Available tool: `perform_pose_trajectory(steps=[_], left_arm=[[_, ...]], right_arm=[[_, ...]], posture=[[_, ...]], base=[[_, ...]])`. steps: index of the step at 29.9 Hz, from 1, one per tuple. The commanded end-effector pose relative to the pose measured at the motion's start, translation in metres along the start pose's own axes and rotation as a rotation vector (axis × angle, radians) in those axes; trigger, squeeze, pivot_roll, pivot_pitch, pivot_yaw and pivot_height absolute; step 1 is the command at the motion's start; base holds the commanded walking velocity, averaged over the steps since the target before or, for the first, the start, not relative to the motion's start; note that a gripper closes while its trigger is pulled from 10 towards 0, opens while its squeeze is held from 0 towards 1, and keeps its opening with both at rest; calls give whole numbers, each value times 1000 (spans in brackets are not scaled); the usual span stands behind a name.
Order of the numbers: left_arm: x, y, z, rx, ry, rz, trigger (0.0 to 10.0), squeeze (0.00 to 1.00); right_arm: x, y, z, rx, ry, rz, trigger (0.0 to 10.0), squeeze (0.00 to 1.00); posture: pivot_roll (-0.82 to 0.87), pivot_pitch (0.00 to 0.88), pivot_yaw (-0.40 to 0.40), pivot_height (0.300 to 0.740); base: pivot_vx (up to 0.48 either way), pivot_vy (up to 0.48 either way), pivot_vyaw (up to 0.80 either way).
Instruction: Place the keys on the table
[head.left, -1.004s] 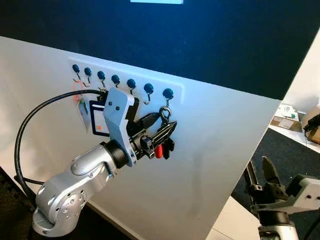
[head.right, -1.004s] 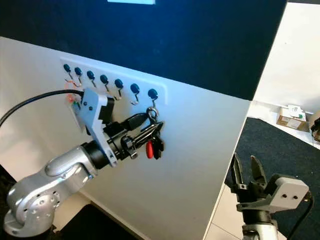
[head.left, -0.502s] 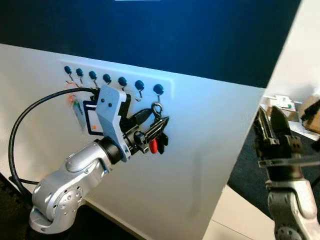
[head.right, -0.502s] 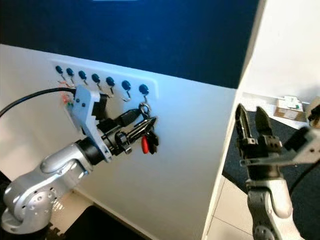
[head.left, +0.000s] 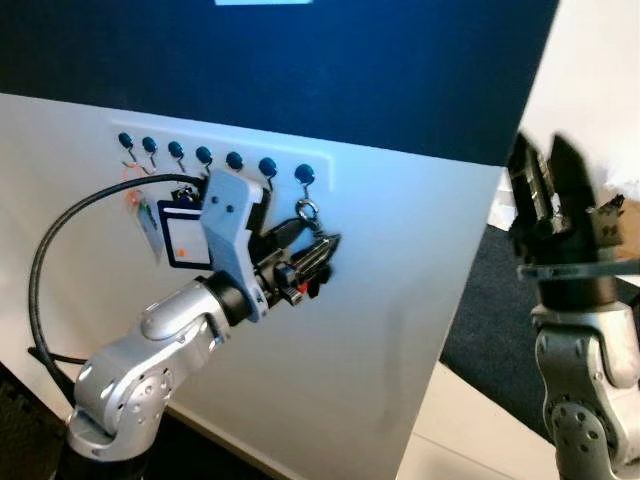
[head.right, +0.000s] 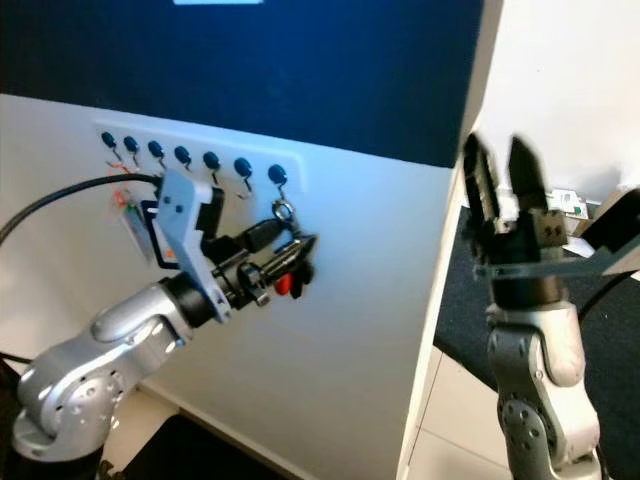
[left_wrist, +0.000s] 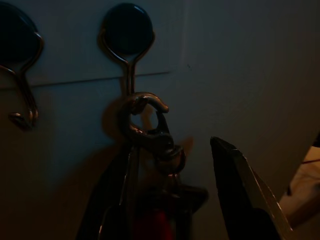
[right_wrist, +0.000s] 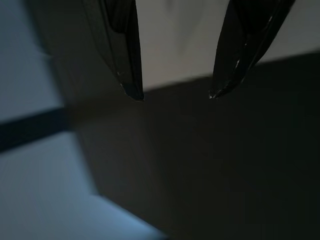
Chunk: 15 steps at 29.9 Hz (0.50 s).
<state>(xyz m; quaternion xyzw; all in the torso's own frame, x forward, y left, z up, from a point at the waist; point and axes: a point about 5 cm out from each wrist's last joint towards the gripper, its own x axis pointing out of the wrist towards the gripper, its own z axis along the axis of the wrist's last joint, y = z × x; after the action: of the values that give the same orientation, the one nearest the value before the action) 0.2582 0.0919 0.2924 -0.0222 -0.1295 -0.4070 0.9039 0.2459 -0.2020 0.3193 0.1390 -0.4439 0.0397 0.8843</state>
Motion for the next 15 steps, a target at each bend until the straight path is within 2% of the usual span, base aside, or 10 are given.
perform_pose_trajectory(steps=[1,2,4,5,7,9,10,13,15], left_arm=[[3,-5,-1,-10,3,-27,10000,0],[3,-5,-1,-11,4,-29,10000,0],[3,-5,-1,-11,5,-29,10000,0],[3,-5,-1,-11,6,-30,10000,0],[3,-5,-1,-11,6,-30,10000,0],[3,-5,-1,-11,6,-32,10000,0],[4,-5,-1,-11,7,-32,10000,0],[3,-5,-1,-10,7,-34,10000,0],[3,-5,-1,-10,7,-33,10000,0]], right_arm=[[-1,-12,5,2,-28,-81,10000,0],[0,-11,7,40,-40,-63,10000,0],[1,-10,9,53,-49,-63,10000,0],[3,-6,14,120,-70,-40,10000,0],[4,-5,15,134,-75,-36,10000,0],[7,5,22,208,-98,51,10000,0],[6,17,28,279,-102,145,10000,0],[3,37,36,427,-92,318,10000,0],[-1,45,37,468,-70,394,10000,0]], posture=[[51,121,94,740],[51,121,95,740],[52,122,97,740],[52,122,98,740],[52,122,98,740],[53,123,99,740],[53,124,99,740],[51,124,99,740],[50,125,99,740]], base=[[0,0,0],[0,0,0],[0,0,0],[0,0,0],[0,0,0],[0,0,0],[0,0,0],[0,0,0],[0,0,0]])
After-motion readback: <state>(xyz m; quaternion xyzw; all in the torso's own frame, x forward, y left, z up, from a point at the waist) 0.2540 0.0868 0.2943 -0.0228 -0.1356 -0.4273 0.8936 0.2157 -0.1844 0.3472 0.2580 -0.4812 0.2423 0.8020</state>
